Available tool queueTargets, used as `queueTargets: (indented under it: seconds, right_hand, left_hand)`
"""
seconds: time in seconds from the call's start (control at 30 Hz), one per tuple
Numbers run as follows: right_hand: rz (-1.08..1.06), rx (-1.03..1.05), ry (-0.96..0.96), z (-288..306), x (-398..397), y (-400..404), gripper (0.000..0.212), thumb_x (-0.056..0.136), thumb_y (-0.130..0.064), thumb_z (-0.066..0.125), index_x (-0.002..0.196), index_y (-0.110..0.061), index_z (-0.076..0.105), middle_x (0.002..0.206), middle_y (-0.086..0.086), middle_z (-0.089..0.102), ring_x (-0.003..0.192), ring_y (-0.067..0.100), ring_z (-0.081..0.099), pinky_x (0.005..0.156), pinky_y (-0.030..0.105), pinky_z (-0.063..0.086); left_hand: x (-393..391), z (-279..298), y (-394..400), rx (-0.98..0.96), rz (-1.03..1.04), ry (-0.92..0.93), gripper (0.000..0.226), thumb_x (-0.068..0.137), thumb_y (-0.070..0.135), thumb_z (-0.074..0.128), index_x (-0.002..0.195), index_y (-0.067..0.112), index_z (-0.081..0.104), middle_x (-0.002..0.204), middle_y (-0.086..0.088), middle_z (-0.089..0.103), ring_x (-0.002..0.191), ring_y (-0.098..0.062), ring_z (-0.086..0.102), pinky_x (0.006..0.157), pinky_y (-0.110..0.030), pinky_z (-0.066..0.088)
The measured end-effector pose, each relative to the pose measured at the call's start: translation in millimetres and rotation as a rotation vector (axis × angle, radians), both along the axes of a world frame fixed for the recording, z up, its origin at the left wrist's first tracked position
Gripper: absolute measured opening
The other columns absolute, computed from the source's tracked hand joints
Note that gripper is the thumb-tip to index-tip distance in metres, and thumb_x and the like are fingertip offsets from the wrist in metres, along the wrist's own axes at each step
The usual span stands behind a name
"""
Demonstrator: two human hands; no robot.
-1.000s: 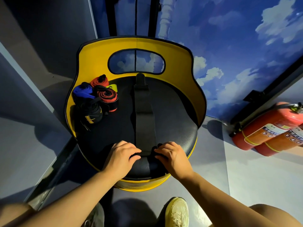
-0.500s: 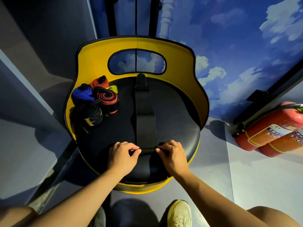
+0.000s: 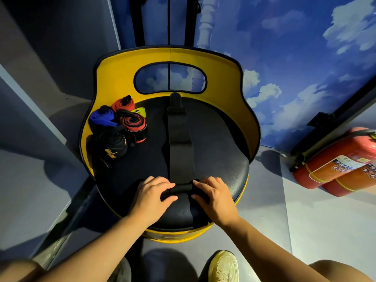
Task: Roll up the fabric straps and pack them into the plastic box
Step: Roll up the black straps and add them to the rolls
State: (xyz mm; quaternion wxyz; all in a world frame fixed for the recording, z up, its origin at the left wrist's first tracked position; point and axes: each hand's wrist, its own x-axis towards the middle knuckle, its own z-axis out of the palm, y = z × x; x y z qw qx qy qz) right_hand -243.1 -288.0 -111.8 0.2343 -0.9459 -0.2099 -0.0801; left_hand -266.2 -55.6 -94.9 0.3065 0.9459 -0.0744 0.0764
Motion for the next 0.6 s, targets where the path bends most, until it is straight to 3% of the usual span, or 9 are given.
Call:
queueTargets:
  seconds: [0.2, 0.33, 0.43, 0.6]
  right_hand:
    - [-0.016, -0.025, -0.049, 6.4, 6.1, 5.3, 0.036, 0.098, -0.042, 0.051, 0.116, -0.021, 0.074, 0.099, -0.004, 0.064, 0.087, 0.021, 0.056, 0.07, 0.039, 0.052]
    - [-0.001, -0.037, -0.071, 8.5, 0.4, 5.1, 0.036, 0.101, -0.042, 0.047, 0.103, -0.019, 0.075, 0.098, -0.004, 0.061, 0.087, 0.022, 0.056, 0.072, 0.039, 0.05]
    - [-0.047, 0.025, -0.031, 8.7, 0.7, 7.7, 0.033, 0.099, -0.041, 0.051, 0.102, -0.02, 0.075, 0.097, -0.003, 0.062, 0.087, 0.021, 0.057, 0.073, 0.038, 0.05]
    - [-0.112, 0.172, 0.031, 13.4, 7.0, 13.5, 0.008, 0.091, -0.028, 0.069, 0.093, -0.021, 0.07, 0.088, -0.004, 0.061, 0.081, 0.018, 0.057, 0.071, 0.035, 0.051]
  left_hand:
    - [3.8, -0.8, -2.1, 0.105, 0.013, -0.063, 0.017, 0.091, 0.024, 0.071, 0.106, 0.02, 0.077, 0.099, 0.009, 0.068, 0.09, -0.02, 0.062, 0.081, -0.038, 0.047]
    - [-2.0, 0.4, -2.8, 0.125, 0.006, -0.05, 0.026, 0.091, 0.031, 0.056, 0.1, 0.023, 0.078, 0.095, 0.013, 0.065, 0.092, -0.019, 0.058, 0.079, -0.037, 0.043]
    - [0.7, 1.0, -4.4, 0.046, 0.045, -0.01, 0.019, 0.093, 0.028, 0.062, 0.099, 0.023, 0.079, 0.094, 0.011, 0.063, 0.093, -0.018, 0.055, 0.081, -0.035, 0.044]
    - [10.0, 7.6, -7.3, -0.066, 0.083, 0.023, 0.007, 0.088, 0.02, 0.074, 0.089, 0.026, 0.076, 0.09, 0.015, 0.068, 0.087, -0.013, 0.058, 0.077, -0.028, 0.044]
